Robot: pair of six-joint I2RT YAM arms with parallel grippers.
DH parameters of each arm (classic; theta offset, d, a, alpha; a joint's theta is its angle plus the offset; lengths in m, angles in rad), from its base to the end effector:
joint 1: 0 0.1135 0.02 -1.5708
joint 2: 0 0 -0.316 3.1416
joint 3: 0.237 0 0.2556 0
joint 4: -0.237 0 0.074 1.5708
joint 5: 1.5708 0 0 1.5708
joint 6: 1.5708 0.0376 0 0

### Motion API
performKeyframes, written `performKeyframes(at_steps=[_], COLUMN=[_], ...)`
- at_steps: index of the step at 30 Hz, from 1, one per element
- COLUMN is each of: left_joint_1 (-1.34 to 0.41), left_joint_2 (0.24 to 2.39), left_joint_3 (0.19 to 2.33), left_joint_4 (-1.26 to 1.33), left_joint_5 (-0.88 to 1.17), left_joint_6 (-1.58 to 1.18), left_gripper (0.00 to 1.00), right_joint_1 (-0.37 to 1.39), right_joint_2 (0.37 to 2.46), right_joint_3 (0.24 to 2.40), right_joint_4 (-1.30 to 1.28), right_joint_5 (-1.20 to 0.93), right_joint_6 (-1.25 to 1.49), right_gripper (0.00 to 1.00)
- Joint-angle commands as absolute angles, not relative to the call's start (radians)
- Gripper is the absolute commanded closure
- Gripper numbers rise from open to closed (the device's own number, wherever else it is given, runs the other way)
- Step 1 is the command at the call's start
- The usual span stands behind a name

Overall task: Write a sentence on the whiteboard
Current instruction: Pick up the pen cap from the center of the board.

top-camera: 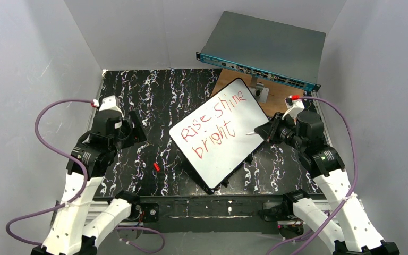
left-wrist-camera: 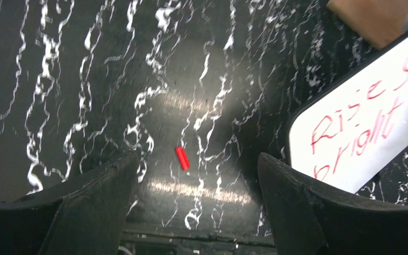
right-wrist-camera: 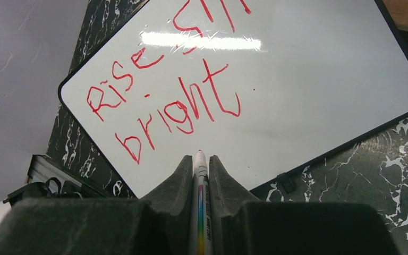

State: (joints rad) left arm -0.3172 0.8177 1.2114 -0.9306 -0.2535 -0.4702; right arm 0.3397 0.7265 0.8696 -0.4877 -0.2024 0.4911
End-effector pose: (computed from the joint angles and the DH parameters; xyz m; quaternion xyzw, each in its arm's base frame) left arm 0.1029 -0.0238 0.4383 -0.1282 0.8551 -0.0866 0.4949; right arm 0.1158 0.0489 0.3808 0.0036 0.8157 0.3066 0.4904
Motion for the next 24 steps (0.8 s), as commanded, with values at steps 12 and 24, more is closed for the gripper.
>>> performKeyframes(at_steps=[12,24], left_joint_1=[-0.316,-0.317], left_joint_2=[0.831,0.844], left_joint_3=[0.939,0.604], left_joint_4=[-1.018,-0.7], left_joint_5=[-0.177,-0.062], left_joint_6=[-0.707,-0.898], left_gripper=[0.35,0.48], right_joint_1=[0.334,0.334], right_joint_2=[0.688,0.692], right_joint_3=[0.897,0.94], right_joint_4=[-0.46,-0.515], right_joint_5=[-0.223,-0.227], right_joint_6=[0.462,0.421], right_gripper=[0.99,0.99])
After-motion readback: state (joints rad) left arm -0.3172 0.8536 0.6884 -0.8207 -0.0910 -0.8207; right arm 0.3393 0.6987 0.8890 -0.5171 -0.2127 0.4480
